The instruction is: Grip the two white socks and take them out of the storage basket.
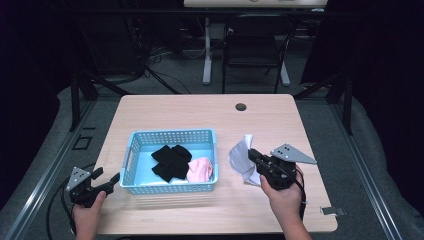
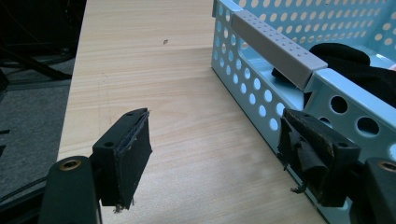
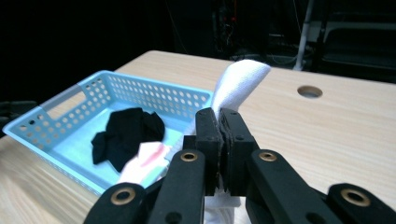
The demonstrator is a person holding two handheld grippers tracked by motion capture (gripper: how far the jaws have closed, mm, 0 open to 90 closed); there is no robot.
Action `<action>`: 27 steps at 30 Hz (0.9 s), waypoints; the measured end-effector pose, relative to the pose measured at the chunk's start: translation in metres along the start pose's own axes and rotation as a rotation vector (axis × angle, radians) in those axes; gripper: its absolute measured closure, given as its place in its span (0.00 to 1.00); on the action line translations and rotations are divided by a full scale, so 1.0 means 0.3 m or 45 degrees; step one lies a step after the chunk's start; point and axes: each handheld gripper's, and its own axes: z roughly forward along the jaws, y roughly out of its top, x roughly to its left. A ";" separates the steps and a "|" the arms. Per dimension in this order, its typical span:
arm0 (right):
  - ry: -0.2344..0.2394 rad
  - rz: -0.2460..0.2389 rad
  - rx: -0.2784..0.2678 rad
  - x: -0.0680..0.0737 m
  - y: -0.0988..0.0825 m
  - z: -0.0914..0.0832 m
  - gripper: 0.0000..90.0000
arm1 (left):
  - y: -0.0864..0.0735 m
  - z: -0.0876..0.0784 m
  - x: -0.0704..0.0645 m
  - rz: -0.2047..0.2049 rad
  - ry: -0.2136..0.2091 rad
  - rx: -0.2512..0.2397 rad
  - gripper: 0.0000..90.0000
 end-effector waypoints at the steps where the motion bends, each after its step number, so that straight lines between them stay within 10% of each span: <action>1: -0.001 0.003 0.013 -0.008 -0.012 0.004 0.97 | 0.000 0.000 0.000 -0.001 0.000 -0.001 0.28; 18: -0.217 0.239 0.200 -0.232 -0.252 0.037 0.97 | -0.001 0.004 0.001 -0.002 0.007 0.010 0.28; 27: -0.272 0.272 0.230 -0.271 -0.282 0.044 0.96 | 0.000 0.005 -0.002 0.004 0.001 0.009 0.28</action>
